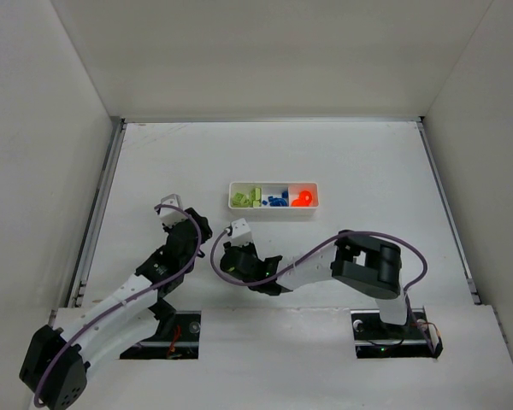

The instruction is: Sort the legos into containers by color

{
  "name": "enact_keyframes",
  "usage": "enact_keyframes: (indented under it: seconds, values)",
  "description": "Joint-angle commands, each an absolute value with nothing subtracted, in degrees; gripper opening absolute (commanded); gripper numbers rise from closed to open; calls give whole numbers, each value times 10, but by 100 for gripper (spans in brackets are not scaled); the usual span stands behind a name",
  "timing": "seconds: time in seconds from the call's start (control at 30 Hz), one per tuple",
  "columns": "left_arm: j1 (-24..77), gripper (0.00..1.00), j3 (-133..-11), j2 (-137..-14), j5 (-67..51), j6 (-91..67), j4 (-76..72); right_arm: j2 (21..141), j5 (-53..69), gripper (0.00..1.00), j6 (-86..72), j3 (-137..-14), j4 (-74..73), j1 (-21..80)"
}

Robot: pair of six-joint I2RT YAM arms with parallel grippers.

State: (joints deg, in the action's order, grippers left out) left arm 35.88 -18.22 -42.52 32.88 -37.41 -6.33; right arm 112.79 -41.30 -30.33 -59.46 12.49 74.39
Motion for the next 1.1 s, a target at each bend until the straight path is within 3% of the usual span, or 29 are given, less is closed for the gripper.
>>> enact_keyframes:
  seconds: [0.0, 0.3, 0.63, 0.87, 1.07]
  values:
    - [355, 38, -187, -429, 332, -377, -68, 1157, -400, 39, -293, -608, 105, 754]
    - [348, 38, -185, -416, 331, -374, -62, 1142, -406, 23, -305, -598, 95, 765]
    - [336, 38, -181, -409, 328, -379, -54, 1023, -417, 23, -315, -527, 116, 759]
    - [351, 42, -187, -439, 323, -384, -60, 899, -390, 23, -309, -453, 152, 682]
    - [362, 46, -193, -482, 307, -385, -76, 816, -331, 23, -295, -417, 171, 539]
